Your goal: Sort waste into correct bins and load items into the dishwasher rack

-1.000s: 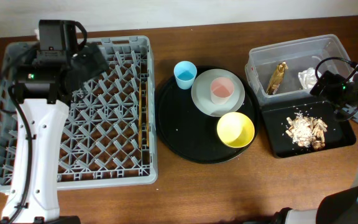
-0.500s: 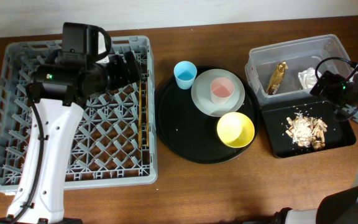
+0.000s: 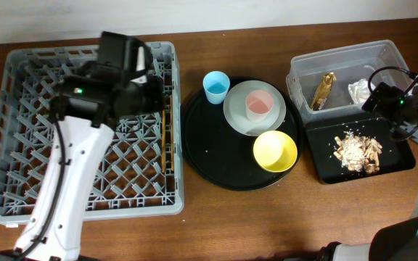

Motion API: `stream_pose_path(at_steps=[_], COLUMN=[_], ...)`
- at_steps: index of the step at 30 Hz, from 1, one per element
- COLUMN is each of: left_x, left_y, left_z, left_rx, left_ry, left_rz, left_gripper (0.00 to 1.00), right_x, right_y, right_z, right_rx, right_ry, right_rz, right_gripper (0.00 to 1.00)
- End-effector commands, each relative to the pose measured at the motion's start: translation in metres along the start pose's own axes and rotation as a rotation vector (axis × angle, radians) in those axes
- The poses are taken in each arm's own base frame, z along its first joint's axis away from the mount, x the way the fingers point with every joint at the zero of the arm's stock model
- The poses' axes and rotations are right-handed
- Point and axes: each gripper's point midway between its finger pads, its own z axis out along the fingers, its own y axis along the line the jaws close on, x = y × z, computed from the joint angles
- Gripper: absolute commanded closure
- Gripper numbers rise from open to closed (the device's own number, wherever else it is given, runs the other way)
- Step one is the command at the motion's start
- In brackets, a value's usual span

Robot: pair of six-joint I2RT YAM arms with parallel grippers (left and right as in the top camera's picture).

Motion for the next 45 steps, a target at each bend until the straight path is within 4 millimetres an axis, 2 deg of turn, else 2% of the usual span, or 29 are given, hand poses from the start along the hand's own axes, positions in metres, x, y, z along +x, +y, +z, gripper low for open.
stream_pose_path(at_steps=[1,4,7,9,12,13,14,15,16,18,19,22,24,27,31,34,38,39,40,42,45], left_x=[-0.019,-0.039,-0.057,-0.065,-0.066,-0.064,-0.06,-0.057,-0.051,-0.043,-0.041,-0.027,-0.015,-0.001,0.025,0.029,0.02,0.02,0.02,0.017,0.01], left_y=[-0.027,-0.048,-0.078,-0.086,-0.088,-0.089,-0.089,-0.088,-0.086,-0.089,-0.094,-0.102,-0.101,-0.1,-0.115,-0.117,-0.106,-0.106,-0.106,-0.108,-0.116], left_z=[-0.006,-0.009,-0.005,0.011,0.047,0.064,0.08,0.091,0.105,0.121,0.132,0.16,0.182,0.211,0.245,0.258,0.26,0.26,0.26,0.257,0.239], left_rx=[0.038,0.066,0.15,0.163,0.148,0.142,0.135,0.129,0.119,0.129,0.135,0.1,0.022,-0.06,-0.062,-0.09,-0.178,-0.177,-0.177,-0.172,-0.159], left_ry=[-0.055,-0.084,-0.05,-0.021,0.027,0.05,0.074,0.095,0.126,0.166,0.172,0.192,0.209,0.216,0.248,0.236,0.197,0.197,0.196,0.189,0.168], left_rz=[0.121,0.151,0.202,0.213,0.22,0.222,0.223,0.223,0.221,0.202,0.213,0.269,0.304,0.369,0.493,0.515,0.53,0.529,0.53,0.529,0.53], left_gripper=[0.82,0.82,0.8,0.75,0.72,0.72,0.57,0.52,0.52,0.78,0.84,0.83,0.75,0.7,0.67,0.67,0.69,0.76,0.78,0.78,0.78], right_x=[-0.002,-0.002,-0.002,-0.002,-0.002,-0.002,-0.002,-0.002,-0.002,-0.002,-0.002,-0.002,-0.002,-0.002,-0.002,-0.002,-0.002,-0.002,-0.002,-0.002,-0.002], right_y=[0.001,0.001,0.001,0.001,0.001,0.001,0.001,0.001,0.001,0.001,0.001,0.001,0.001,0.001,0.001,0.001,0.001,0.001,0.001,0.001,0.001], right_z=[-0.006,-0.006,-0.006,-0.006,-0.006,-0.006,-0.006,-0.006,-0.006,-0.006,-0.006,-0.006,-0.006,-0.006,-0.006,-0.006,-0.006,-0.006,-0.006,-0.006,-0.006], right_rx=[-0.009,-0.01,-0.009,-0.009,-0.009,-0.01,-0.01,-0.009,-0.01,-0.01,-0.01,-0.009,-0.009,-0.009,-0.009,-0.009,-0.01,-0.01,-0.009,-0.009,-0.009], right_ry=[-0.018,-0.018,-0.018,-0.018,-0.018,-0.018,-0.018,-0.018,-0.018,-0.018,-0.018,-0.018,-0.018,-0.018,-0.018,-0.018,-0.018,-0.018,-0.018,-0.018,-0.018], right_rz=[0.012,0.012,0.012,0.012,0.012,0.012,0.011,0.012,0.012,0.012,0.012,0.012,0.012,0.012,0.012,0.012,0.012,0.012,0.012,0.012,0.012], right_gripper=[0.01,0.01,0.01,0.01,0.01,0.01,0.01,0.01,0.01,0.02,0.01,0.01,0.01,0.01,0.01,0.01,0.02,0.01,0.01,0.01,0.01])
